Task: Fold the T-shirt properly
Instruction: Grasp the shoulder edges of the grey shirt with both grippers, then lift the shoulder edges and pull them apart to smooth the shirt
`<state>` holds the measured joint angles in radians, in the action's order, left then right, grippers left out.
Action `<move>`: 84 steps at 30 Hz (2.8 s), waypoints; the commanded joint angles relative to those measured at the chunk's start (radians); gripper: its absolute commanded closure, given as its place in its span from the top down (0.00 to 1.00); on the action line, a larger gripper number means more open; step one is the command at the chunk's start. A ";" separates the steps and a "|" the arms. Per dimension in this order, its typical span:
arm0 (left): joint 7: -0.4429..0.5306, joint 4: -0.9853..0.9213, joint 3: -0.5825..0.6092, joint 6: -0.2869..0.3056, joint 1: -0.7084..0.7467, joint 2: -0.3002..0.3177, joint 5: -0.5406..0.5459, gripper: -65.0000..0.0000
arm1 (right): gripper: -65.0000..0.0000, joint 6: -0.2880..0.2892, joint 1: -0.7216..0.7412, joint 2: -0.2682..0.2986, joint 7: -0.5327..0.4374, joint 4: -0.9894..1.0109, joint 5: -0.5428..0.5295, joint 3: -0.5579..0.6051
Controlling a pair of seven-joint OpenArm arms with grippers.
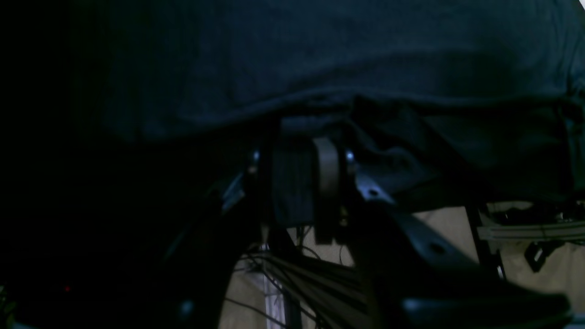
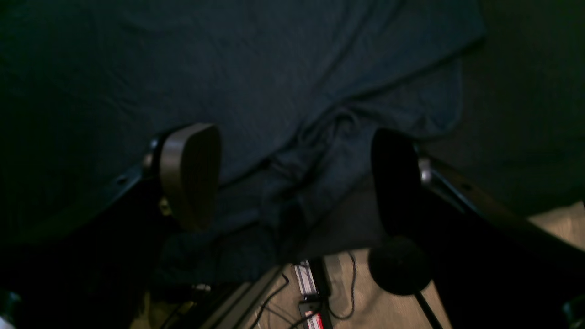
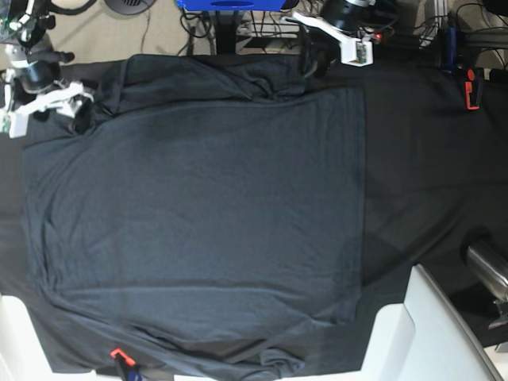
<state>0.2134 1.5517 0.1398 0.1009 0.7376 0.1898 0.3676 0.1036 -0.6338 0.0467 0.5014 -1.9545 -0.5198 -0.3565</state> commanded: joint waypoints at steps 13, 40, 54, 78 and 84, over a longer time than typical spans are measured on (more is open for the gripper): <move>0.017 0.033 0.010 0.006 0.015 0.033 0.003 0.52 | 0.75 0.005 -0.018 0.009 -0.022 -0.012 -0.007 -0.009; 0.014 -0.234 0.177 0.007 -0.166 -0.014 0.005 0.69 | 0.75 0.005 -0.031 0.028 -0.022 -0.012 -0.006 -0.008; 0.014 -0.129 0.172 0.006 -0.128 0.027 0.005 0.00 | 0.75 -0.003 0.022 -0.024 -0.022 0.099 -0.067 -0.059; -0.190 0.204 0.175 0.003 -0.034 0.096 -0.002 0.00 | 0.74 0.003 0.335 -0.008 0.191 0.514 -0.191 -0.293; -0.190 0.203 0.174 0.003 -0.033 0.096 0.000 0.00 | 0.74 0.003 0.357 -0.003 0.191 0.551 -0.194 -0.290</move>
<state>0.0032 1.7397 0.3138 0.0978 0.6949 0.2840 0.3672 0.1047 -0.2775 0.0345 0.6926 -1.3949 -0.7071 -0.6460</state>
